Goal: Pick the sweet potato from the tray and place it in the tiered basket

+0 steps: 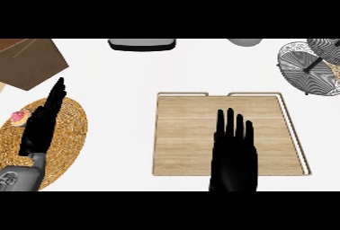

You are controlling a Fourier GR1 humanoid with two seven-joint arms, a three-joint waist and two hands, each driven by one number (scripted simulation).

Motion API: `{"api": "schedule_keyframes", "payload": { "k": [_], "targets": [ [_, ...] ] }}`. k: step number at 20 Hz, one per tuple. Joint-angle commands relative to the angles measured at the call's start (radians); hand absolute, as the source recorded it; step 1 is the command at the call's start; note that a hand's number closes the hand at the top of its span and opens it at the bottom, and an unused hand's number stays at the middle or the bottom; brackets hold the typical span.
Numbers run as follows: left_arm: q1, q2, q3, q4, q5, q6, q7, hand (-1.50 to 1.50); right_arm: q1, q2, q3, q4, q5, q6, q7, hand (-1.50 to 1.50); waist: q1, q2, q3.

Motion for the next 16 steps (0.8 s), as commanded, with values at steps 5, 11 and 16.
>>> {"api": "schedule_keyframes", "payload": {
  "k": [5, 11, 16],
  "targets": [
    [-0.013, -0.032, -0.007, -0.013, -0.028, 0.016, 0.020, 0.00, 0.009, 0.088, 0.088, 0.034, 0.157, 0.165, 0.203, -1.50, -0.004, 0.000, 0.001],
    [-0.016, -0.015, 0.037, 0.034, -0.009, -0.038, -0.008, 0.00, 0.064, 0.090, 0.069, 0.011, 0.241, 0.194, 0.127, -1.50, -0.007, 0.001, 0.001],
    [0.011, 0.011, 0.064, -0.018, -0.004, -0.067, 0.015, 0.00, 0.071, 0.090, 0.050, 0.114, 0.231, 0.079, 0.132, -1.50, 0.004, 0.001, 0.001]
  ]
}}
